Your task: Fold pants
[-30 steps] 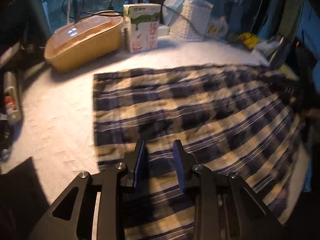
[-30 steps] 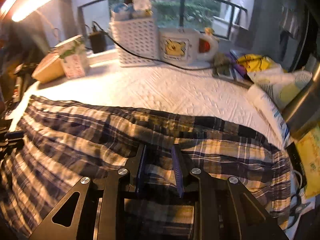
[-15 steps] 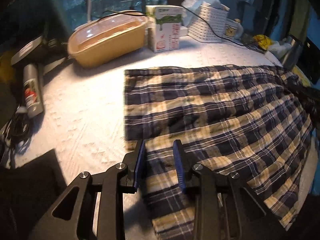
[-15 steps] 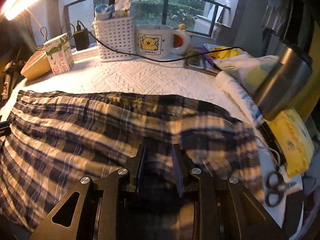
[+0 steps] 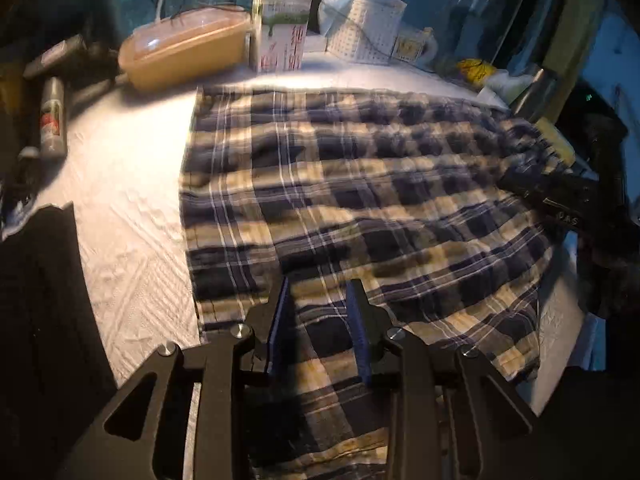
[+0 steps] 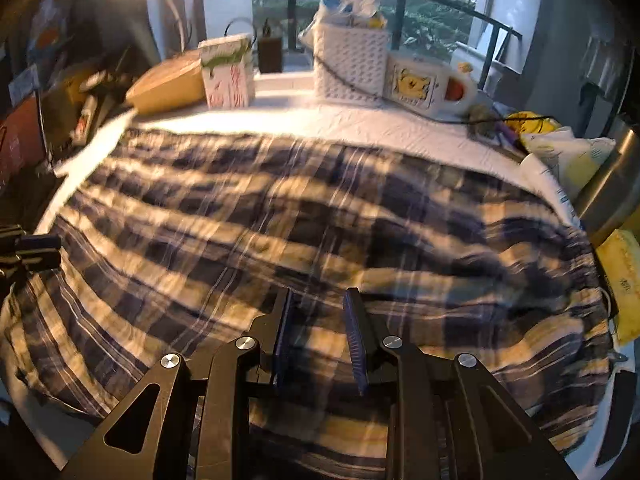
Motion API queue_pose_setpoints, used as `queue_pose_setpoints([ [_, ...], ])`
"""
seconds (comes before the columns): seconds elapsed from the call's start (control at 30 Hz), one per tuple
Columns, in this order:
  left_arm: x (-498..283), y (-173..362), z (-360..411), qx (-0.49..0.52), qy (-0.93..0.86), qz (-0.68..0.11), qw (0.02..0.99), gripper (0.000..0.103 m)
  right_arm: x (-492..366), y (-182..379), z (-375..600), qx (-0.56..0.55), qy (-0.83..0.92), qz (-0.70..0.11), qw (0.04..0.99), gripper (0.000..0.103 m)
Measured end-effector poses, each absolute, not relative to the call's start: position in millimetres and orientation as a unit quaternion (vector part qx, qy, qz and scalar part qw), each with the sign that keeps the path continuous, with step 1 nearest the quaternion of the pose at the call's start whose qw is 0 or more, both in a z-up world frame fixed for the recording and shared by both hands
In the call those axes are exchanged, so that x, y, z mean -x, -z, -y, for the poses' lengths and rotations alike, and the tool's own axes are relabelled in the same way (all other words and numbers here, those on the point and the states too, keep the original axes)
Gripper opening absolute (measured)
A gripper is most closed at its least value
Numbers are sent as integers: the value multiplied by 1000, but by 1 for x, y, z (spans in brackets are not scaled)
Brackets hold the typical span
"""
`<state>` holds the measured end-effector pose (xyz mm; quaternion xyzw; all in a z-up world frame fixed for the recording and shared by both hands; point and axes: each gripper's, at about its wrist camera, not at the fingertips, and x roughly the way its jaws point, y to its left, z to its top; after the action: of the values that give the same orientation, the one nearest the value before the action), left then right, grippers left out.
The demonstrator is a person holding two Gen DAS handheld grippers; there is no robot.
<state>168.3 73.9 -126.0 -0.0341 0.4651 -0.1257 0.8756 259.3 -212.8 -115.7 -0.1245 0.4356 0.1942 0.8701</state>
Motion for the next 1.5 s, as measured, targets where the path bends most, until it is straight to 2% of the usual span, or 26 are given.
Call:
queue_pose_setpoints([
  [0.43,-147,120,-95,16,91,-465,881,29,-228,116,254,125,-154,-435,878,27],
  [0.67,-144,83,-40,-2,185,-402,897,29,-203,96,241,107,-191,-407,887,28],
  [0.83,-146,102,2,-29,212,-426,879,29,-195,95,206,106,-241,-397,879,28],
  [0.97,-135,125,7,-36,207,-463,861,29,-188,104,185,118,-268,-404,867,28],
  [1.07,-121,127,2,-29,203,-458,865,29,-184,118,184,122,-265,-425,857,28],
  [1.5,-85,128,-15,11,186,-441,878,29,-150,123,209,119,-263,-402,869,28],
])
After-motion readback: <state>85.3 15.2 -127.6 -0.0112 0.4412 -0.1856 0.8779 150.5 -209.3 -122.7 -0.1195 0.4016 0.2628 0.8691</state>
